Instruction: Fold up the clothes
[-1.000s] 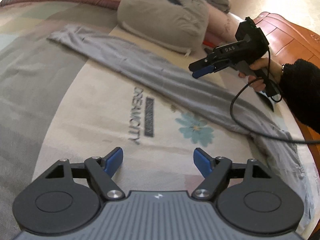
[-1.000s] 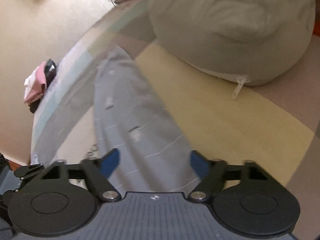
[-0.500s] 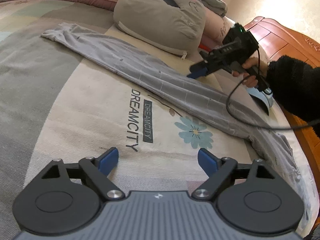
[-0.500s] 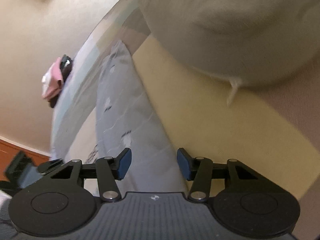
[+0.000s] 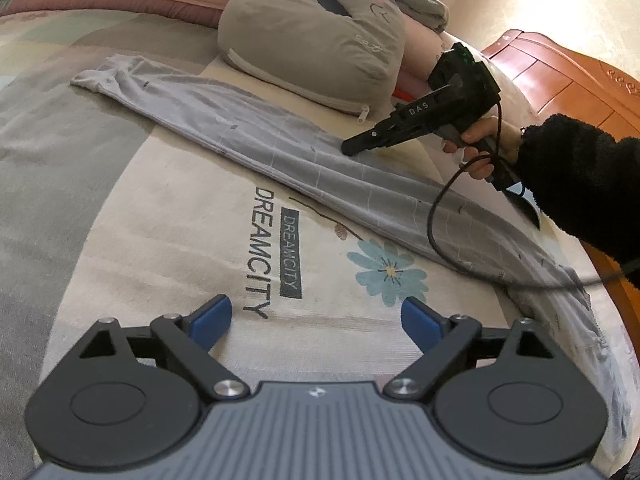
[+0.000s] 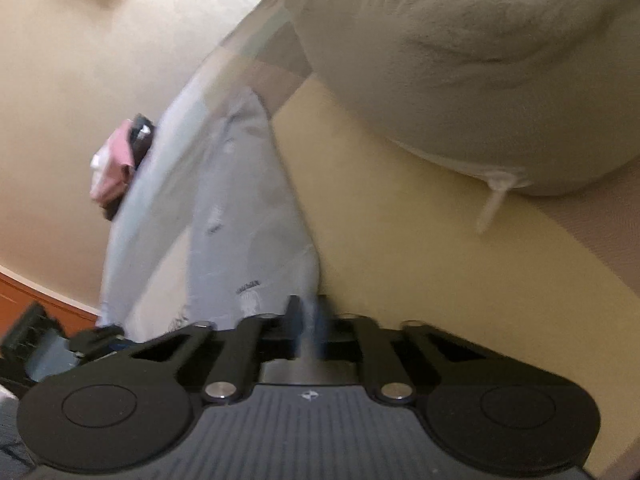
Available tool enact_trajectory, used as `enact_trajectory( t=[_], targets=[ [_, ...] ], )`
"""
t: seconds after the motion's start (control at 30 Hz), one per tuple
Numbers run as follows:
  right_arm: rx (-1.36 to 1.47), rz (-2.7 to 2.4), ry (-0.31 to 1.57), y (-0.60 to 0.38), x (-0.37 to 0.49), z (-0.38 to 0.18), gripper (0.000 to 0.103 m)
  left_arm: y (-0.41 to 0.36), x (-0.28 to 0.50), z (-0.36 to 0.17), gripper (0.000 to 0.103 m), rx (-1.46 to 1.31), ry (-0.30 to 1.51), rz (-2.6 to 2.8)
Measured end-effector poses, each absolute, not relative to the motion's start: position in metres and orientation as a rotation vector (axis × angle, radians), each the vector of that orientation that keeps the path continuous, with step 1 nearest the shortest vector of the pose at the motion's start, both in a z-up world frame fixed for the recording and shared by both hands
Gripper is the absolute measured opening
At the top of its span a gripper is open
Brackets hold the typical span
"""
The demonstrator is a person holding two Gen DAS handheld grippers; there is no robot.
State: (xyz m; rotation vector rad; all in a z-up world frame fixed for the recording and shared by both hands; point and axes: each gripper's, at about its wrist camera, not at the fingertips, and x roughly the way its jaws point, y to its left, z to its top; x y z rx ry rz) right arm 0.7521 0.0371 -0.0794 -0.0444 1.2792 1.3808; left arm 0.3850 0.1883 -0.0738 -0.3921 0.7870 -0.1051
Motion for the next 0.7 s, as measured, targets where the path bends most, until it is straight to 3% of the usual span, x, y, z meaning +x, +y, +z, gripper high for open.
enact_trajectory(
  t=[0.23, 0.4, 0.47, 0.7],
  targets=[
    [-0.108, 1.319, 1.170, 0.036, 0.756, -0.064, 0.004, 0.190, 0.385, -0.074, 0.092, -0.395, 0.787, -0.105],
    [-0.109, 1.242, 1.139, 0.017, 0.756, -0.054, 0.014, 0.190, 0.385, -0.075, 0.092, -0.395, 0.787, -0.104],
    [-0.110, 1.211, 1.129, 0.008, 0.755, -0.050, 0.022, 0.191, 0.385, -0.076, 0.092, -0.396, 0.785, -0.106],
    [-0.140, 1.066, 1.067, -0.042, 0.738, -0.032, 0.023, 0.193, 0.385, -0.077, 0.092, -0.404, 0.781, -0.110]
  ],
)
